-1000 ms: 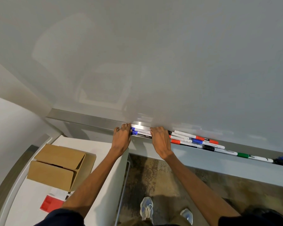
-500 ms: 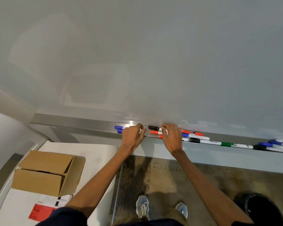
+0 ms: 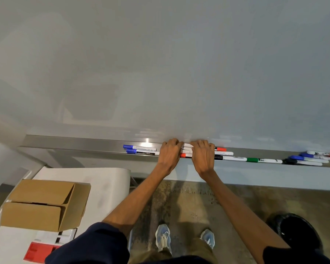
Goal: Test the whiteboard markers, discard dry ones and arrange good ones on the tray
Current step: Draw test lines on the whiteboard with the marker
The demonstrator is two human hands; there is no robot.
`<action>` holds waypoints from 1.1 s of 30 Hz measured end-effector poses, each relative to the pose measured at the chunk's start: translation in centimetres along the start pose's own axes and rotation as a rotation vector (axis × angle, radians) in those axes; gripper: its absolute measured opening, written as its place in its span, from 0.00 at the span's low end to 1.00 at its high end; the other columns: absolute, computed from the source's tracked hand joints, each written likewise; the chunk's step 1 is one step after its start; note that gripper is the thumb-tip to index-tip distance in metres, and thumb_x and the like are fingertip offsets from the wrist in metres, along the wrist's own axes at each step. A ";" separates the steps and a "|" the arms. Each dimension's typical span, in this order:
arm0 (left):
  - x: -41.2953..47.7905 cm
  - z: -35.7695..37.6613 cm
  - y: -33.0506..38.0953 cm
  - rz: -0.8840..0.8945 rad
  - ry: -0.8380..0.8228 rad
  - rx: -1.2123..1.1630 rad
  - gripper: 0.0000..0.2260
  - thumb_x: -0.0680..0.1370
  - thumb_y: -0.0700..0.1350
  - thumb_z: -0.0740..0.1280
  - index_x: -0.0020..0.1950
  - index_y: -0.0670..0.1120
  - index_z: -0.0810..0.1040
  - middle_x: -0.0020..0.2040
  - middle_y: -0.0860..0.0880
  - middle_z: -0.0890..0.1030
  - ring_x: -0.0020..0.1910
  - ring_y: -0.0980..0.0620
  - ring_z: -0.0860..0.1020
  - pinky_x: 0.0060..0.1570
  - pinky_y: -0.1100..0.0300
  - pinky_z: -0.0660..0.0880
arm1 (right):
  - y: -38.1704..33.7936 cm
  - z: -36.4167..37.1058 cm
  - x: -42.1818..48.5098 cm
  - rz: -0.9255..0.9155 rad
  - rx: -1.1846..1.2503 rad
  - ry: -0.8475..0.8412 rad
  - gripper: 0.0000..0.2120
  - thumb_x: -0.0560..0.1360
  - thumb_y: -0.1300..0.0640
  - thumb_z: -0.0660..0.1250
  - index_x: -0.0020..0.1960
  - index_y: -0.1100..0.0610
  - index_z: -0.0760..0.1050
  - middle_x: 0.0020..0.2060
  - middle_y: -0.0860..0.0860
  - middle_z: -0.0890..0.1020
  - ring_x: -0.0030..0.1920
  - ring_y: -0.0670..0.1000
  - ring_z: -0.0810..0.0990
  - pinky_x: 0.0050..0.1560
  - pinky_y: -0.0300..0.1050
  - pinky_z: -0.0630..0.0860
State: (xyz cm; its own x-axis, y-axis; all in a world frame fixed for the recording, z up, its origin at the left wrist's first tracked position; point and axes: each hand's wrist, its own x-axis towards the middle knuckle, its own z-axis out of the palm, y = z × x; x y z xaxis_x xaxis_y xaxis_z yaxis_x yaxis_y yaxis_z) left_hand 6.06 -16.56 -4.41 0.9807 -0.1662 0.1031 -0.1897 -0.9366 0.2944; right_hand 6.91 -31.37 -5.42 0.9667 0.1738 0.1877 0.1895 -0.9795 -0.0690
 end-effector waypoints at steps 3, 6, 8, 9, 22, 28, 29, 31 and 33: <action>0.0 0.5 0.2 -0.020 -0.016 0.006 0.16 0.73 0.37 0.71 0.60 0.44 0.80 0.50 0.42 0.80 0.49 0.41 0.79 0.50 0.48 0.75 | 0.2 0.0 0.0 -0.025 0.024 0.002 0.16 0.66 0.65 0.76 0.52 0.55 0.81 0.47 0.55 0.82 0.48 0.57 0.79 0.50 0.53 0.73; -0.1 0.5 0.2 -0.016 -0.017 0.030 0.17 0.74 0.35 0.69 0.63 0.43 0.77 0.54 0.42 0.81 0.54 0.42 0.78 0.54 0.49 0.71 | 0.6 0.1 0.0 -0.045 0.044 0.021 0.16 0.66 0.66 0.77 0.52 0.56 0.80 0.47 0.55 0.82 0.48 0.57 0.79 0.50 0.53 0.72; -0.3 0.4 -0.1 -0.029 -0.008 0.042 0.18 0.74 0.34 0.68 0.64 0.44 0.76 0.57 0.42 0.80 0.56 0.41 0.78 0.57 0.49 0.70 | 1.0 0.2 -0.1 -0.057 0.036 0.040 0.17 0.65 0.67 0.77 0.51 0.55 0.80 0.46 0.54 0.82 0.47 0.57 0.79 0.49 0.53 0.72; -0.4 0.4 -0.4 -0.040 -0.004 0.047 0.18 0.74 0.34 0.67 0.64 0.44 0.76 0.58 0.42 0.80 0.57 0.42 0.78 0.58 0.48 0.69 | 1.2 0.2 -0.1 -0.058 0.033 0.051 0.17 0.65 0.68 0.77 0.51 0.55 0.80 0.45 0.54 0.82 0.47 0.57 0.79 0.48 0.52 0.73; -0.4 0.2 -1.8 0.007 -0.099 0.200 0.12 0.78 0.37 0.66 0.60 0.44 0.78 0.58 0.44 0.79 0.58 0.45 0.76 0.61 0.51 0.67 | 2.6 0.1 -0.8 0.054 0.015 0.069 0.16 0.66 0.67 0.76 0.51 0.55 0.81 0.47 0.54 0.82 0.47 0.56 0.79 0.48 0.51 0.73; -0.1 -0.1 -1.4 0.002 -0.079 0.164 0.10 0.78 0.39 0.66 0.59 0.43 0.77 0.57 0.44 0.79 0.56 0.45 0.76 0.60 0.53 0.68 | 2.2 0.5 -1.2 0.043 0.066 0.083 0.15 0.67 0.68 0.74 0.51 0.55 0.81 0.47 0.54 0.82 0.46 0.56 0.79 0.46 0.51 0.74; -0.2 -0.2 -1.3 0.001 -0.070 0.156 0.10 0.78 0.39 0.66 0.59 0.43 0.77 0.57 0.43 0.79 0.56 0.45 0.77 0.60 0.52 0.68 | 2.1 0.4 -1.2 0.045 0.078 0.091 0.14 0.69 0.67 0.74 0.52 0.55 0.81 0.47 0.54 0.82 0.46 0.55 0.79 0.47 0.51 0.73; -0.3 -0.5 -1.1 -0.006 -0.039 0.137 0.10 0.78 0.40 0.66 0.59 0.44 0.76 0.57 0.43 0.80 0.56 0.44 0.77 0.60 0.51 0.68 | 1.8 0.3 -1.2 0.035 0.120 0.122 0.10 0.73 0.64 0.70 0.54 0.55 0.80 0.49 0.54 0.82 0.48 0.55 0.78 0.48 0.51 0.73; -0.6 -1.0 -1.1 -0.010 -0.008 0.120 0.11 0.77 0.41 0.68 0.58 0.45 0.75 0.56 0.45 0.81 0.55 0.45 0.78 0.59 0.51 0.68 | 1.5 0.0 -1.1 0.008 0.162 0.151 0.09 0.77 0.59 0.66 0.57 0.55 0.78 0.53 0.53 0.81 0.51 0.55 0.78 0.51 0.51 0.72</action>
State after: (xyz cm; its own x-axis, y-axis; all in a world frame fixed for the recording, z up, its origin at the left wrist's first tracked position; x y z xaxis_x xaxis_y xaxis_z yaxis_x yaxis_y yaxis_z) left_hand 5.64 -15.09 -3.80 0.9830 -0.1588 0.0925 -0.1734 -0.9683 0.1799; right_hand 6.11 -33.01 -5.72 0.9338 0.1370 0.3305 0.2192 -0.9493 -0.2256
